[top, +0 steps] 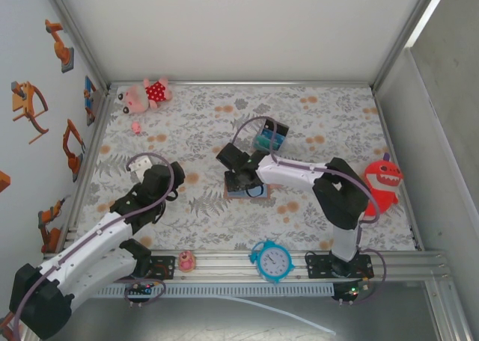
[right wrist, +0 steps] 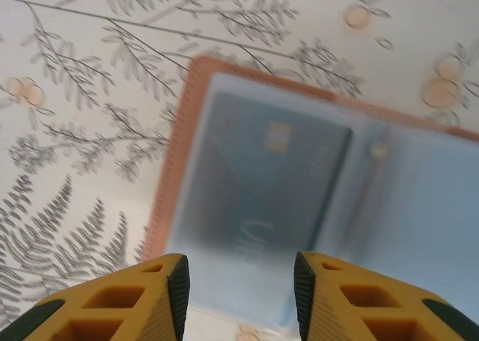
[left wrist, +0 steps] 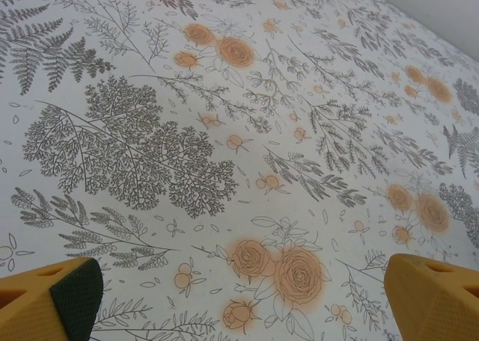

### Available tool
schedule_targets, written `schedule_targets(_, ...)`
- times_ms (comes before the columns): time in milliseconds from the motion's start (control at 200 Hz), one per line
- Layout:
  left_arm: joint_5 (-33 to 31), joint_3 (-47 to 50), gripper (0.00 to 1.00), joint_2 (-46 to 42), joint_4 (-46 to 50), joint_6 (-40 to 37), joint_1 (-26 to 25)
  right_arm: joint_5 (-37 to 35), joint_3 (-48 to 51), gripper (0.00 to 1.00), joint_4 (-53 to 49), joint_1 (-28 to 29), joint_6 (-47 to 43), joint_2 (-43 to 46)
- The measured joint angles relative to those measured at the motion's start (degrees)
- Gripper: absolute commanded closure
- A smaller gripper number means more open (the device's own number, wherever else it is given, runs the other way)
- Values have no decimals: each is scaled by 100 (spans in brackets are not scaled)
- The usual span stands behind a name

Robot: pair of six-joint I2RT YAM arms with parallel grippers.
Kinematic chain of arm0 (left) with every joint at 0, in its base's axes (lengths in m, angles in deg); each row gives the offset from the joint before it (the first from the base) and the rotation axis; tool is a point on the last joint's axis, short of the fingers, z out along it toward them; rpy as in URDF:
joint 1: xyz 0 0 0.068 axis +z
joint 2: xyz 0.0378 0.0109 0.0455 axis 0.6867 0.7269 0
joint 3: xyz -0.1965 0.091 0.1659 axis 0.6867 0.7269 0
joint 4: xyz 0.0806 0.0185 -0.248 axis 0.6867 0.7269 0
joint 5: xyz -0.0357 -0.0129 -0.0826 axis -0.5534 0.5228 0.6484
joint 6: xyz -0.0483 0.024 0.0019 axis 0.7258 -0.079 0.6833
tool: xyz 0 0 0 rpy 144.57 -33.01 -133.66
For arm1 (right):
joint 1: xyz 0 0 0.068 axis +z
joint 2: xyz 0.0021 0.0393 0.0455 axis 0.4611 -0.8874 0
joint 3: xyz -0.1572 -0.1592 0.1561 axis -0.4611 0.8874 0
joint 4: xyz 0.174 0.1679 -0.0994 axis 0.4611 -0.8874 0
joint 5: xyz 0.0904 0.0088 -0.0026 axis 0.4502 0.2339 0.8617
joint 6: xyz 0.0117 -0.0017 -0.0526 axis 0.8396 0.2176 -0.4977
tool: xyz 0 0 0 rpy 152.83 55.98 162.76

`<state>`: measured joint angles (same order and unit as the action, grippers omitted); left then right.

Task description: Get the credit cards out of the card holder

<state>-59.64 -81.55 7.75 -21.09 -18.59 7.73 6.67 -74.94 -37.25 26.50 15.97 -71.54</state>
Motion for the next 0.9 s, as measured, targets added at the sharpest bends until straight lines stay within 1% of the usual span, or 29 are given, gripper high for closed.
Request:
schedule_targets(85,-4,37,3,-44,15,35,7,-66,-146,55,-22,81,-39,-170)
schedule_targets(436,0,39,3,37,35,37,7,-313,-319,55,-343,168,-63,-466)
schedule_targets(621,2,39,3,94,35,35,7,-282,-319,54,-341,170,-63,-505)
schedule_targets(901,9,39,3,197,31,35,7,-199,-315,49,-306,170,-98,-509)
